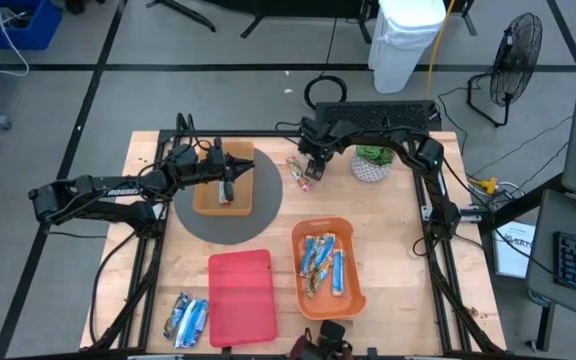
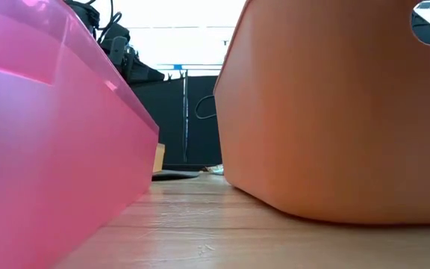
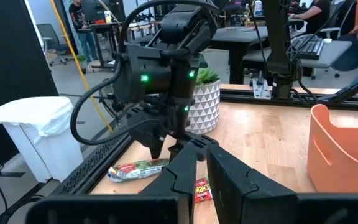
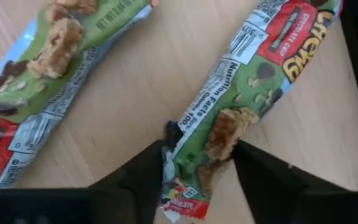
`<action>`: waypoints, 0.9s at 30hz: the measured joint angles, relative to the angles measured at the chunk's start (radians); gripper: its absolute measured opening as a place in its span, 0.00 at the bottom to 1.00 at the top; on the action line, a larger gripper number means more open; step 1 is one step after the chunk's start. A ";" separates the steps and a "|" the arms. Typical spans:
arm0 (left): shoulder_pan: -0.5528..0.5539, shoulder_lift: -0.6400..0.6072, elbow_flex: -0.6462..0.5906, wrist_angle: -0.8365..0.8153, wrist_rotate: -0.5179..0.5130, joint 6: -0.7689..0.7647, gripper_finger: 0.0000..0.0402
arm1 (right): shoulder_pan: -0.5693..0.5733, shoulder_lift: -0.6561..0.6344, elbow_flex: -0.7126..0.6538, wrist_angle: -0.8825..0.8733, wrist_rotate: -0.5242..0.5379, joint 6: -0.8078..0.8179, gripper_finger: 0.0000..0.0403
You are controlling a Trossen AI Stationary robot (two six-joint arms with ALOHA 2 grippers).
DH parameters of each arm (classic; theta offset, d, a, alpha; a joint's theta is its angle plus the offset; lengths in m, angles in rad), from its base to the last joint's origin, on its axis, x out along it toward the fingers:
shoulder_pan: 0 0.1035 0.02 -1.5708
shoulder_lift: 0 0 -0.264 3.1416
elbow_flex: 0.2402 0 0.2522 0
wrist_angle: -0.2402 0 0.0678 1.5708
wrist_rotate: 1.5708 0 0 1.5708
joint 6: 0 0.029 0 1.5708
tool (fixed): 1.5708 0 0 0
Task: Pick and place Granola Bars by type
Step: Put the red granola bar into the light orange bin
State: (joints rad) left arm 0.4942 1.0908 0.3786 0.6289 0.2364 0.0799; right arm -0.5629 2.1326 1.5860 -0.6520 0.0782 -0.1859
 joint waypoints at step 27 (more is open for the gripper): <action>0.000 0.000 0.000 0.022 -0.002 0.002 0.12 | 0.227 -0.220 0.000 0.136 -0.263 -0.175 0.00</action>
State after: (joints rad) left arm 0.4942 1.0908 0.3790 0.6511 0.2340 0.0822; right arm -0.3361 1.9123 1.5859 -0.5160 -0.1848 -0.3606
